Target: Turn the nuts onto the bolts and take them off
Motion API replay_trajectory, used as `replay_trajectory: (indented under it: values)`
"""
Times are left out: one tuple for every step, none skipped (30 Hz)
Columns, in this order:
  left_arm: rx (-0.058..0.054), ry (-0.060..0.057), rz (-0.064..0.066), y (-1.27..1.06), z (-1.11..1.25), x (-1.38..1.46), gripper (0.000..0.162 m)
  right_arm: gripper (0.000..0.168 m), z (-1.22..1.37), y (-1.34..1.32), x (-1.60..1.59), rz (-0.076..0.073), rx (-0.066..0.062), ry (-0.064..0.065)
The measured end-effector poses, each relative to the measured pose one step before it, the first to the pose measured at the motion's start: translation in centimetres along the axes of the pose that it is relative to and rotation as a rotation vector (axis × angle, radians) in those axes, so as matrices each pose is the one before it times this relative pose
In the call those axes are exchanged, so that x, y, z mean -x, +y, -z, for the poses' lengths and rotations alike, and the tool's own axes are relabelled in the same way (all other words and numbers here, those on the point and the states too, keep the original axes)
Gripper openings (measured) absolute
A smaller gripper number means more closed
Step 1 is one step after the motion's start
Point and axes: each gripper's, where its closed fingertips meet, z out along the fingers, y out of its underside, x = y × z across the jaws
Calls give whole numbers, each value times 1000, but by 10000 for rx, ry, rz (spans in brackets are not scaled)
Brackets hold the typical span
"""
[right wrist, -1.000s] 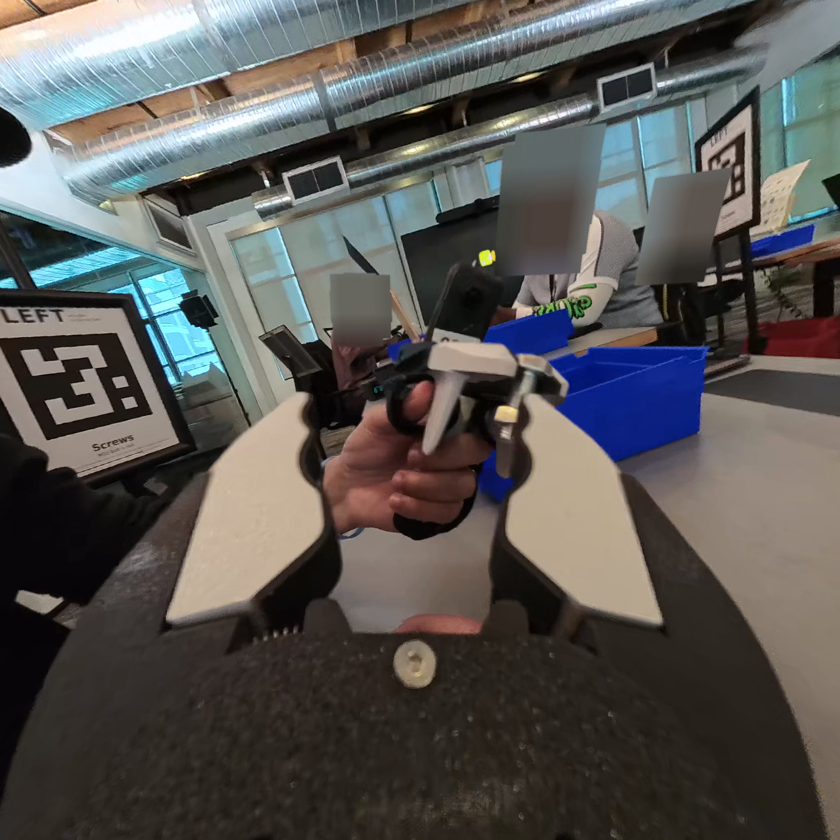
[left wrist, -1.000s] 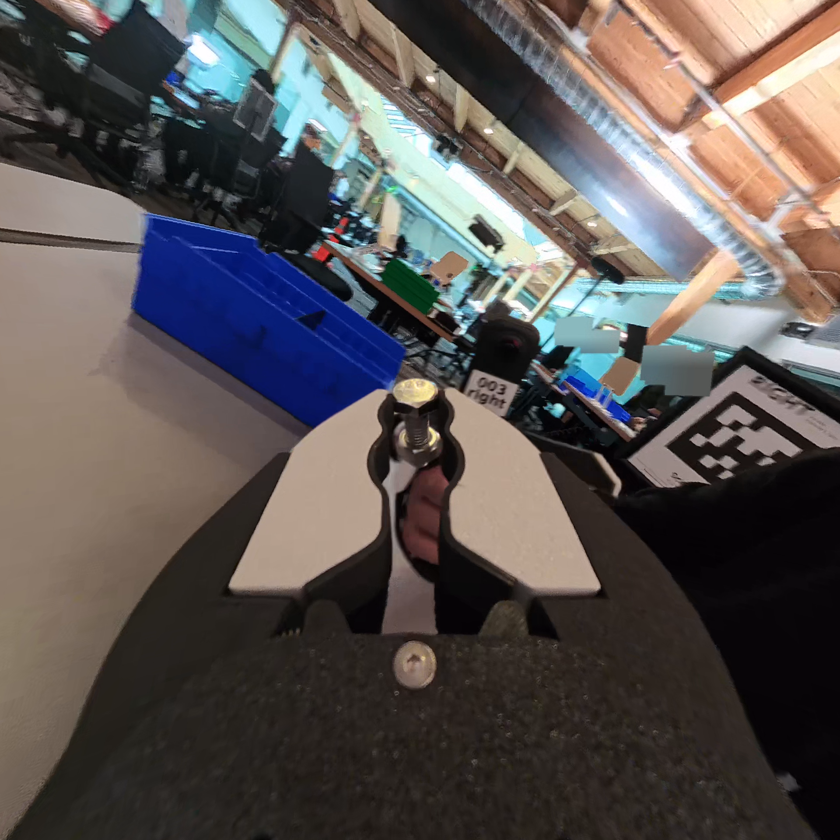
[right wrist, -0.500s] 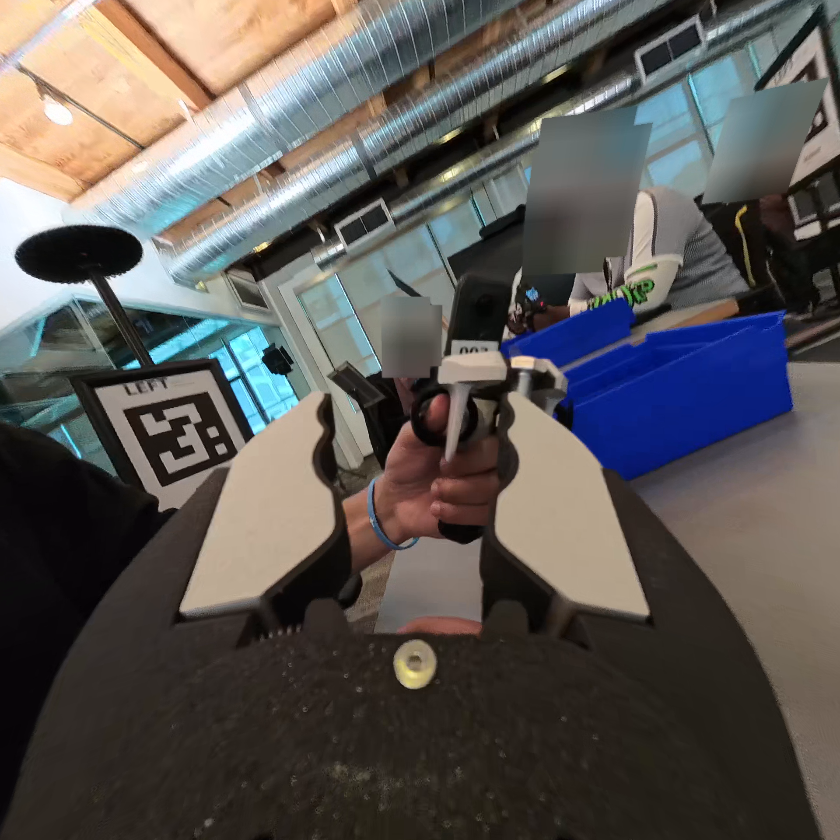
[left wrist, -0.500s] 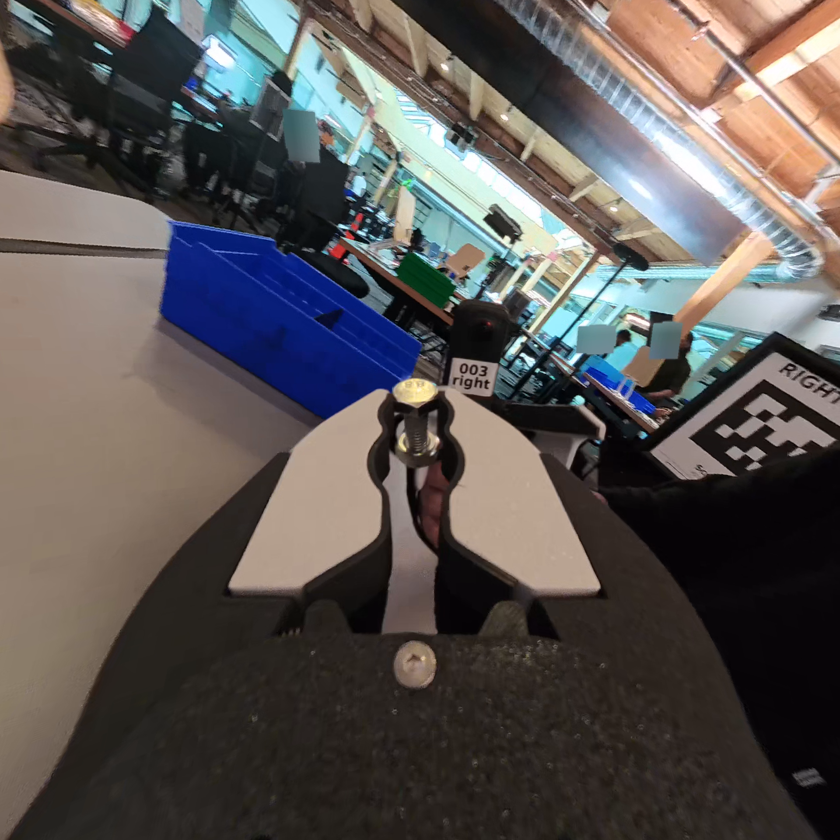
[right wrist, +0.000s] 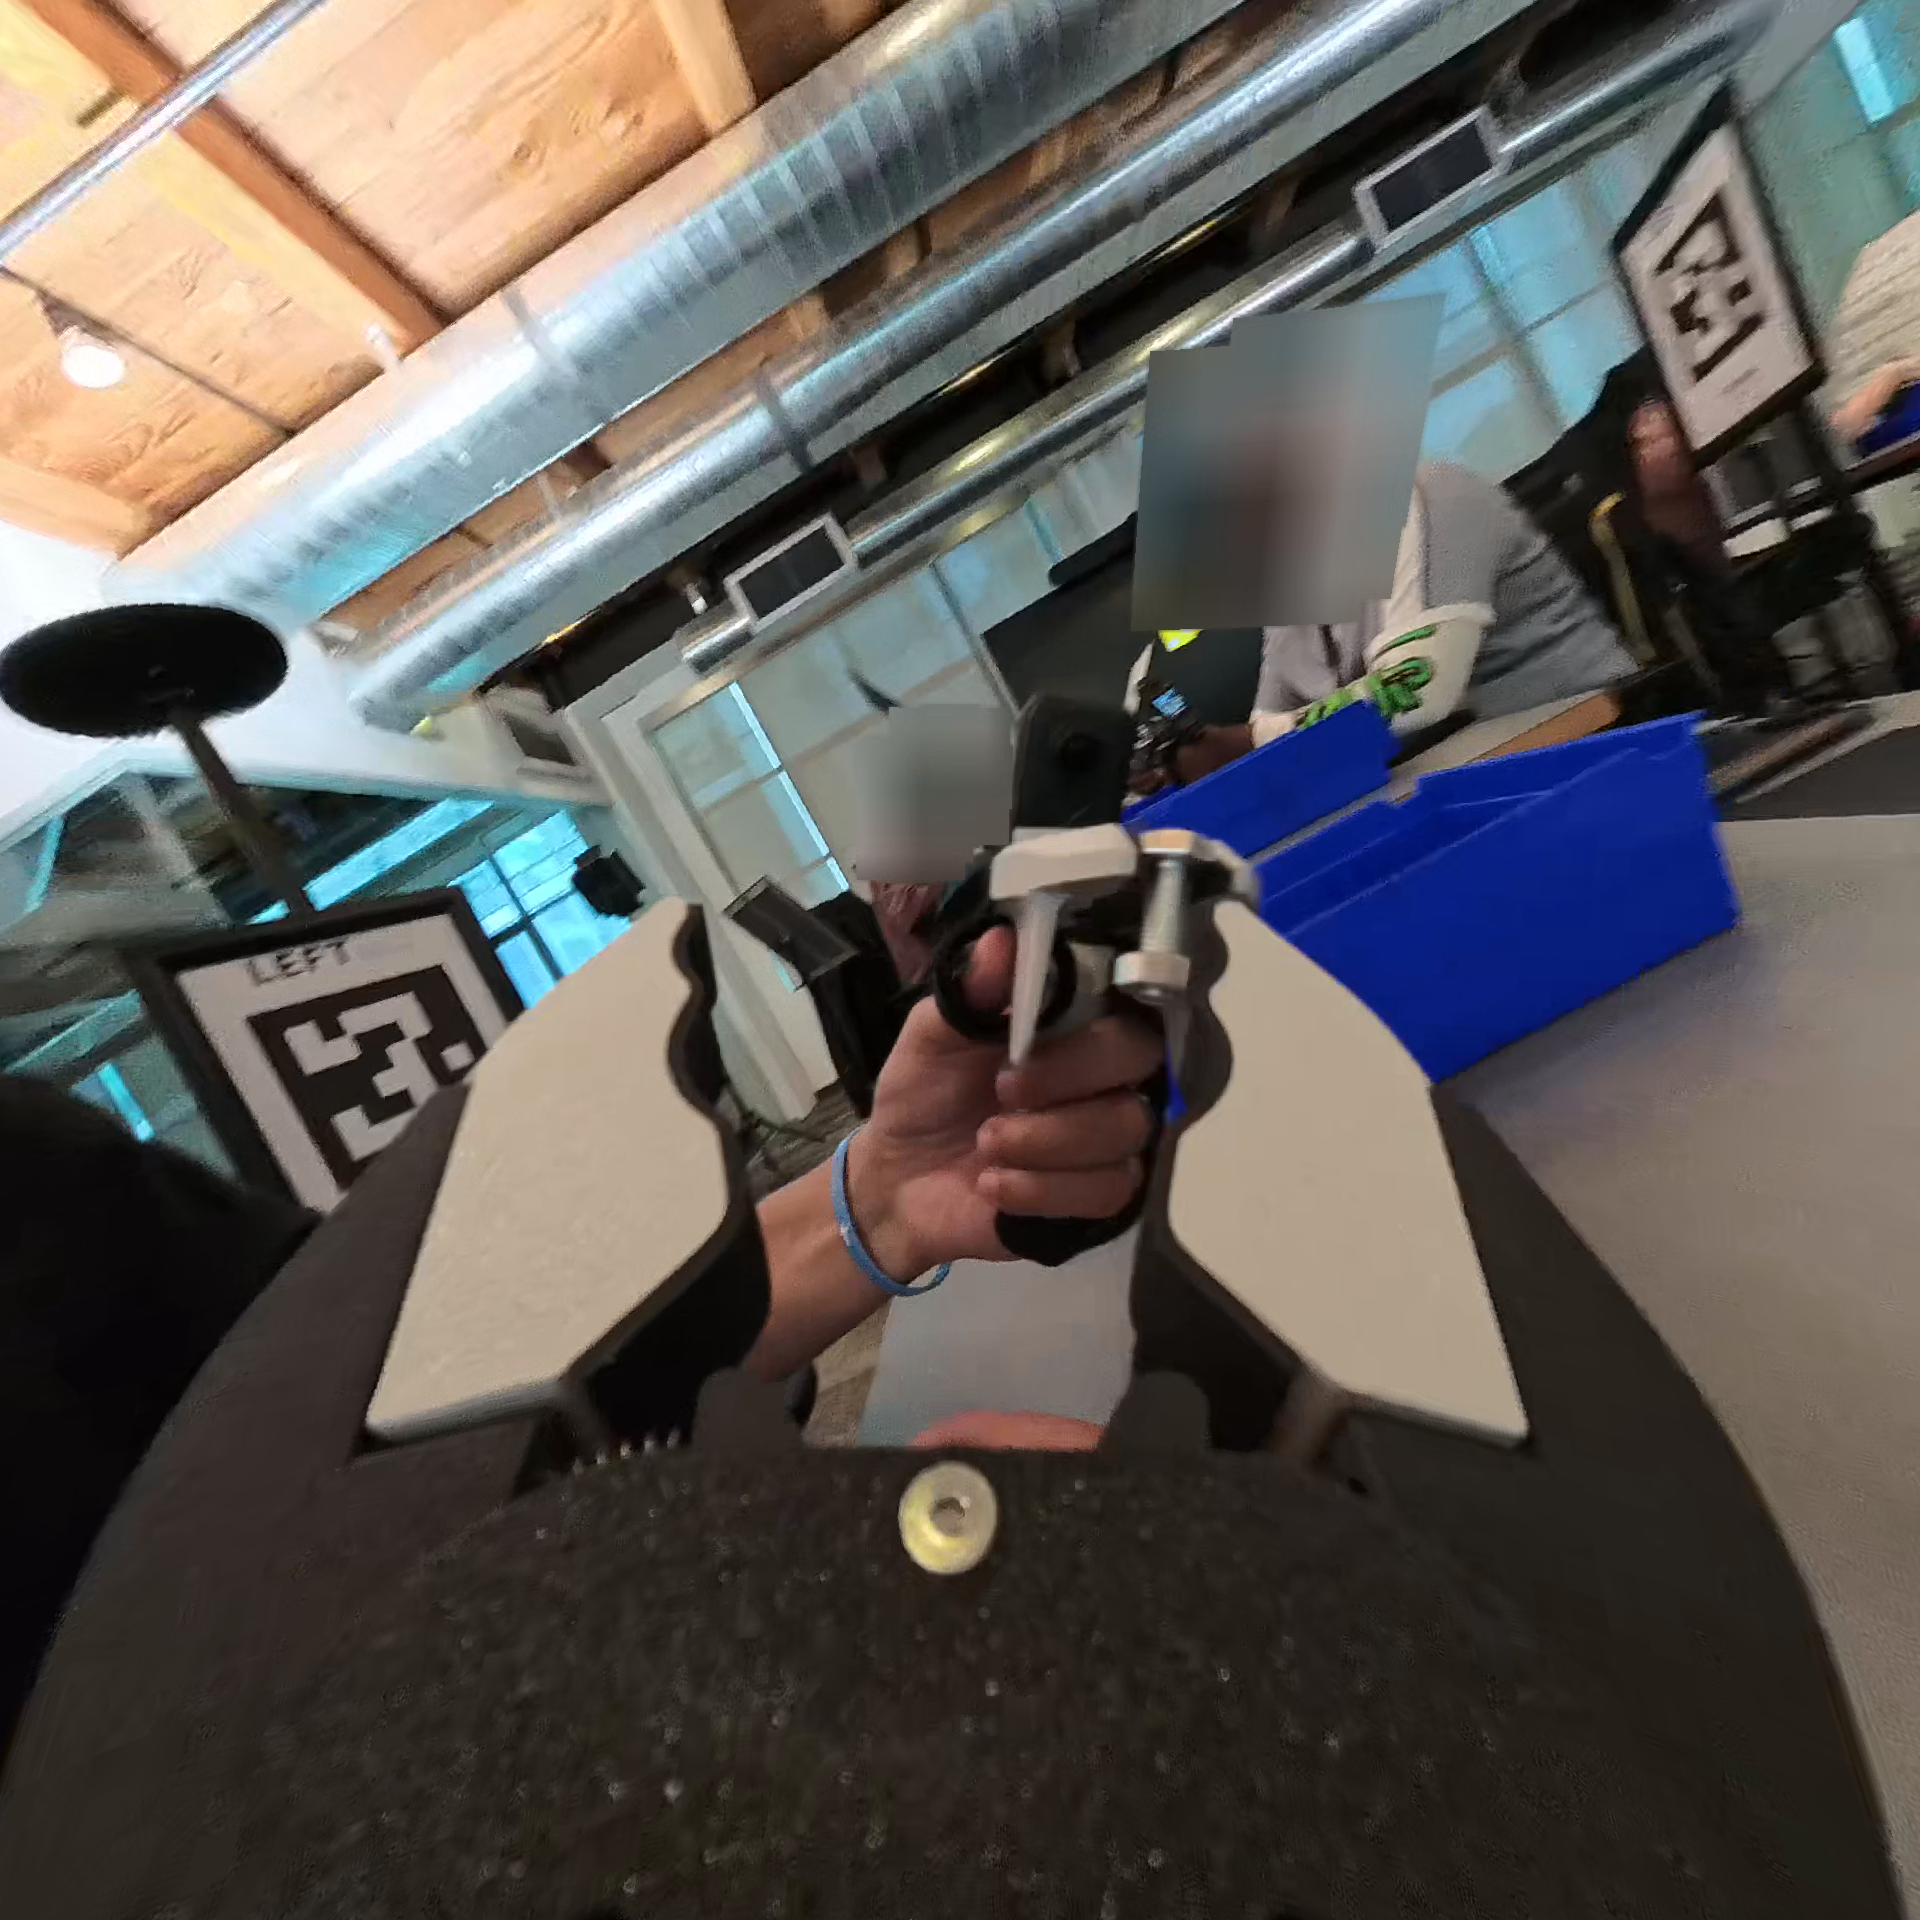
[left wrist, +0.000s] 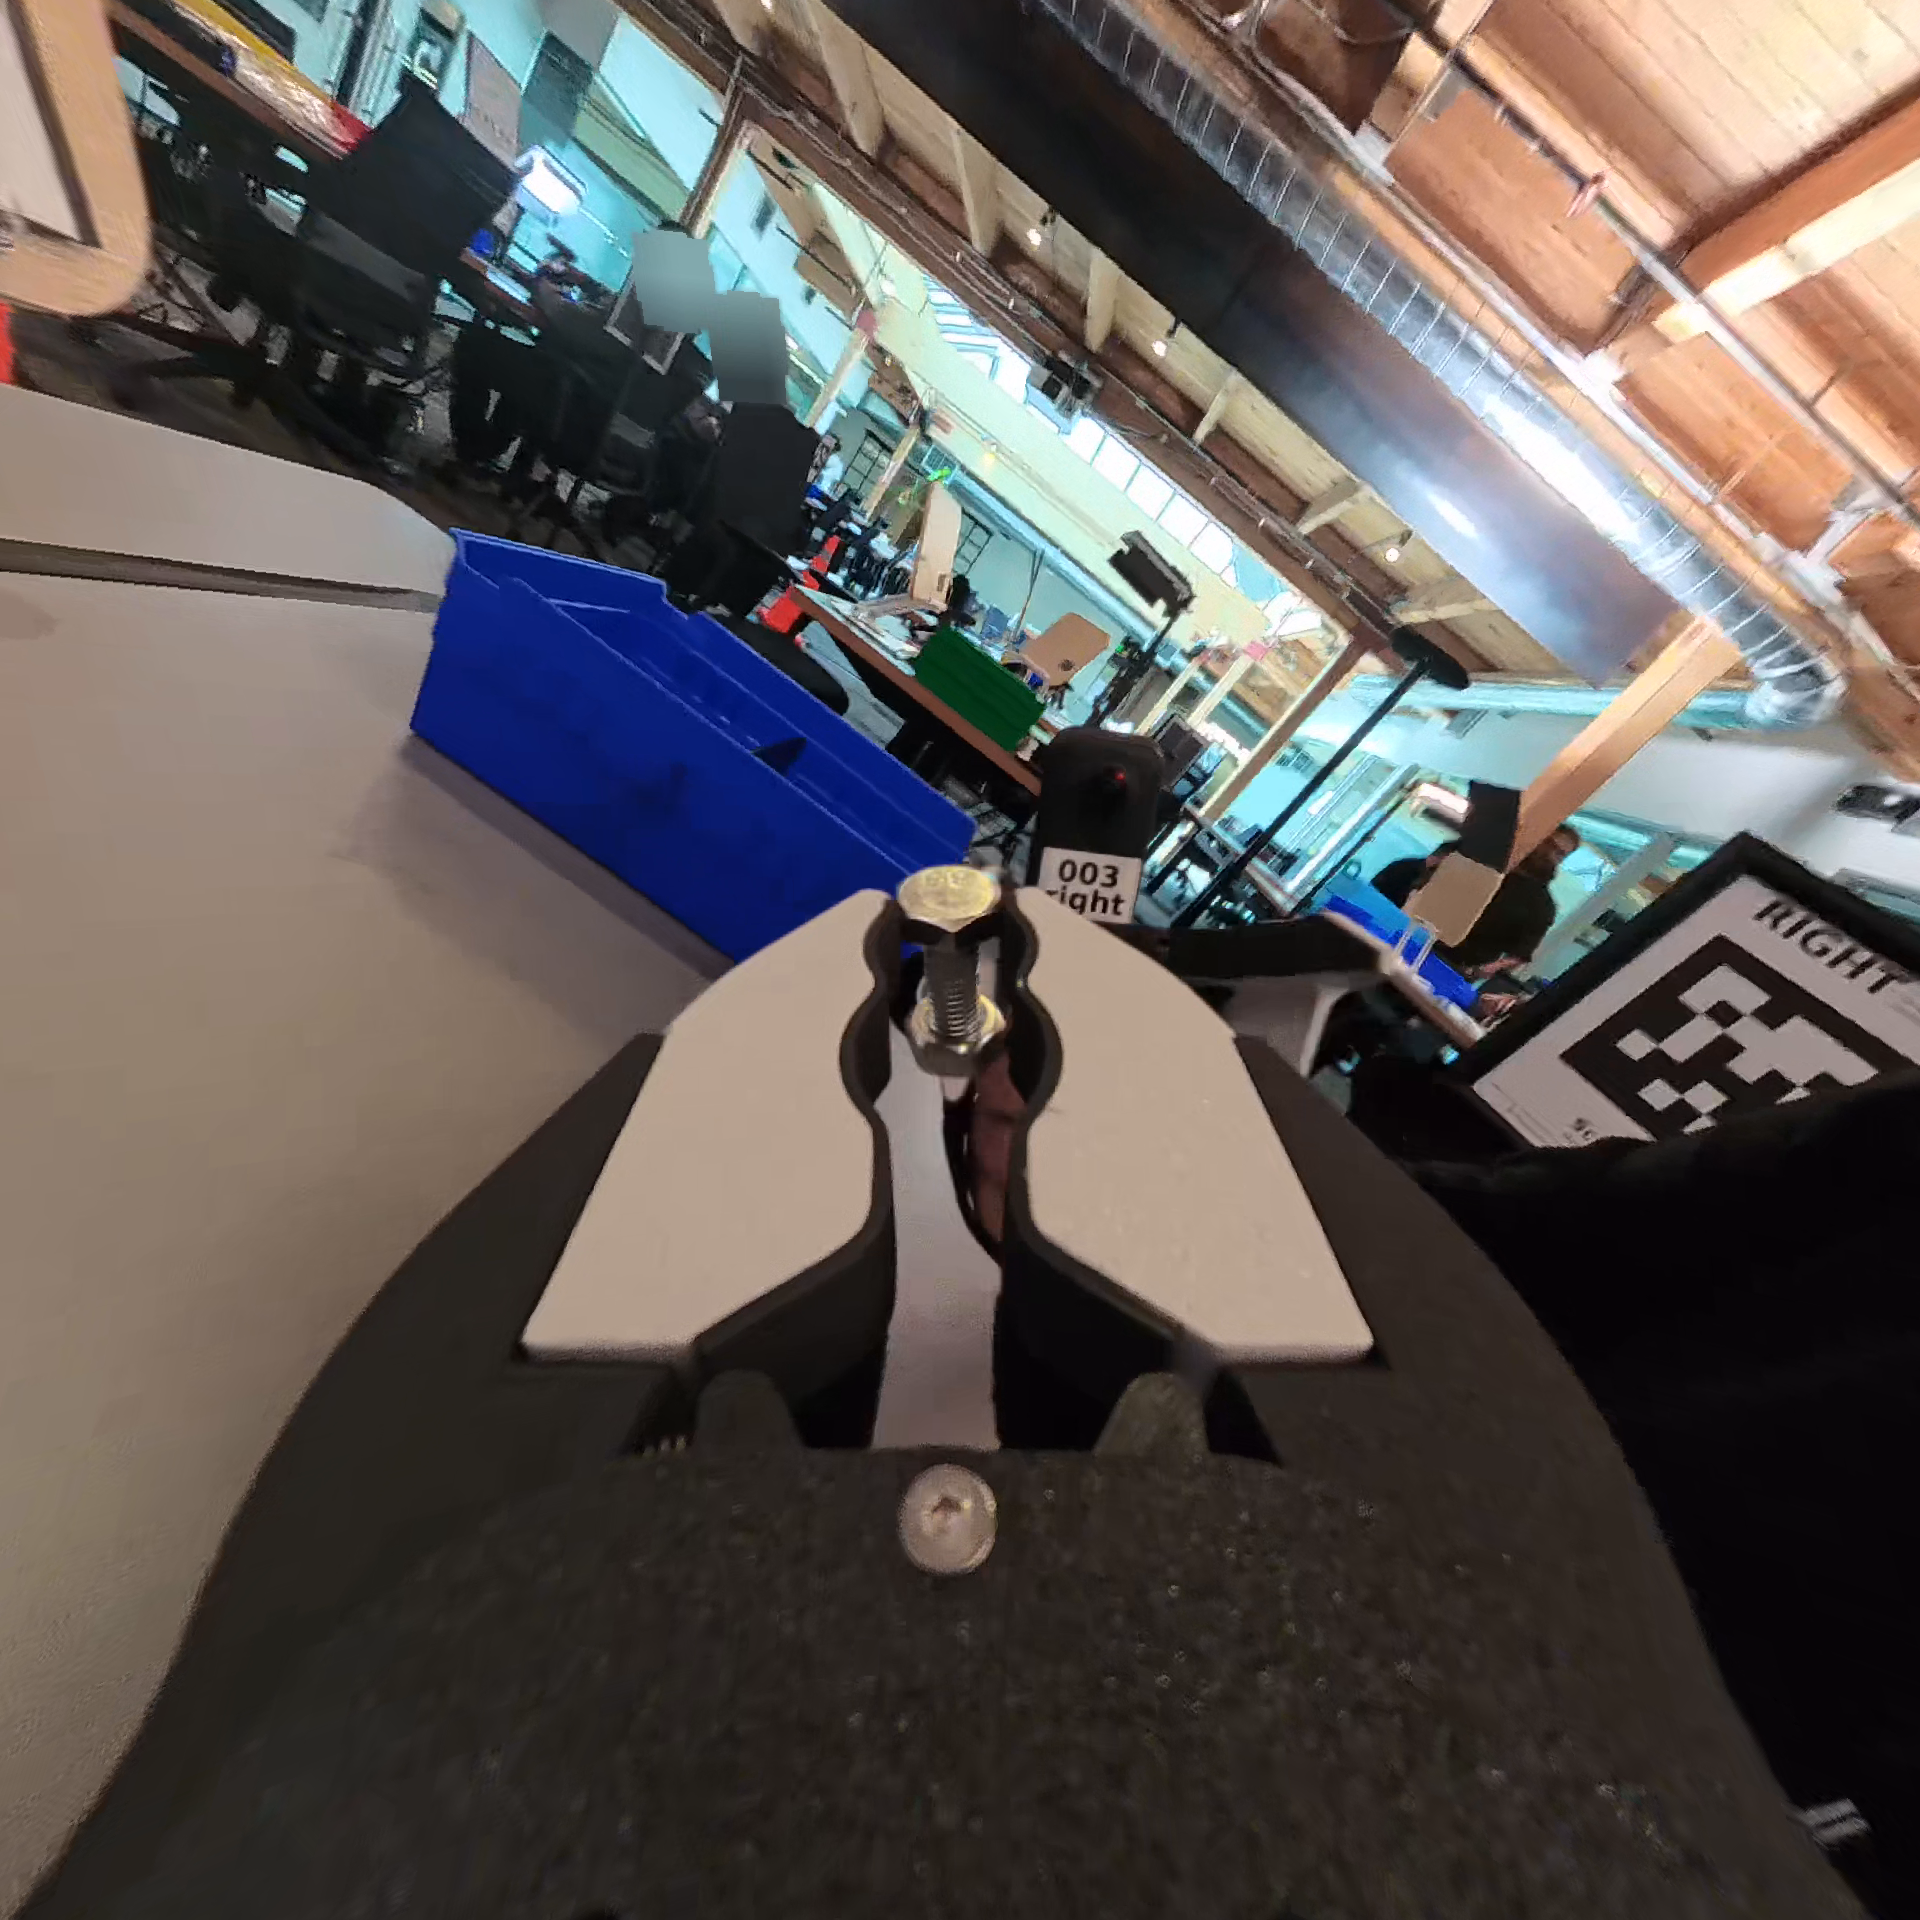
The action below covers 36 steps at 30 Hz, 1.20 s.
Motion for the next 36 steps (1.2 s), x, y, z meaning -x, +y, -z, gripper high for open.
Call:
replay_trajectory:
  values:
    - [-240,97,216,-375,308,133,17,86,195,-82,-631,-67,-8,275]
    - [-233,10,146,-305,143,135,16,86,-72,460,-615,-104,242,245]
    - [-123,82,86,-78,-58,-36,17,89,-283,714,-414,-160,277,137]
    - [-8,144,123,129,-231,-152,17,91,-453,796,-239,-232,211,56]
    - [-48,73,98,152,-306,-82,17,95,-569,844,-40,-246,250,-48]
    - [-15,203,93,218,-343,-264,17,96,-532,635,185,-191,166,-151]
    - [38,228,153,280,-339,-234,17,96,-392,265,270,-107,23,-166]
    - [-37,78,153,176,-248,3,17,95,-195,-162,451,-38,-143,-248]
    - [-15,-5,99,179,-138,162,17,94,-25,-388,467,-25,-173,-212]
    - [3,-62,57,124,-15,265,17,101,121,-453,329,68,-112,-82]
    - [-146,-56,104,-173,161,248,17,102,366,-649,139,342,-213,77]
    - [-85,-80,119,-179,235,281,17,94,592,-855,111,444,-339,80]
    - [-65,-382,-19,-149,305,672,16,92,615,-978,63,287,-404,59]
    - [-106,-221,-8,-183,295,452,16,93,458,-742,-471,92,-292,328]
    - [-136,113,143,-200,185,-12,16,94,245,-131,-654,-28,39,343]
    - [-147,18,136,-196,65,14,16,95,51,321,-534,-93,179,200]
    - [-127,-133,6,-127,-52,108,16,96,-123,601,-540,-162,186,200]
    - [-27,82,22,50,-197,-210,17,98,-315,915,-548,-226,258,230]
    - [-3,155,155,120,-277,-289,17,101,-486,1069,-185,-261,304,22]
    - [-89,18,176,74,-254,-68,17,103,-542,902,164,-224,229,-143]
    - [-83,86,219,119,-230,-59,16,104,-458,462,316,-119,47,-158]
    - [-79,86,300,159,-160,62,17,105,-338,80,307,1,-63,-90]
    - [-149,-65,300,103,-65,325,17,106,-209,-178,358,70,-100,-97]
    - [-70,-70,205,147,-3,387,16,108,-34,-438,405,120,-156,-102]
    - [-118,-52,72,-29,122,312,17,113,165,-625,103,222,-220,124]
    - [-87,-98,60,-114,161,304,17,110,352,-674,30,372,-204,127]
    - [-4,-207,-26,-83,186,369,16,107,457,-739,-49,409,-220,139]
    - [-71,-95,-71,-194,187,135,16,106,445,-639,-428,313,-199,326]
    - [-93,123,7,-243,140,-203,16,106,330,-338,-456,124,-67,235]
    - [-53,112,42,-189,46,-227,16,106,196,-1,-371,-86,29,100]
    - [-35,-20,-54,-141,-14,-115,16,107,36,366,-547,-215,139,189]
    - [33,53,-100,-7,-77,-227,17,108,-124,764,-507,-274,275,159]
    - [33,124,-45,28,-100,-299,16,107,-248,878,-65,-315,264,-88]
    - [-24,-22,-15,-4,-76,-69,16,108,-335,821,91,-330,203,-118]
    - [24,29,5,79,-72,-64,17,107,-358,622,327,-243,129,-221]
    - [18,31,32,64,-36,5,17,107,-309,372,360,-166,55,-201]
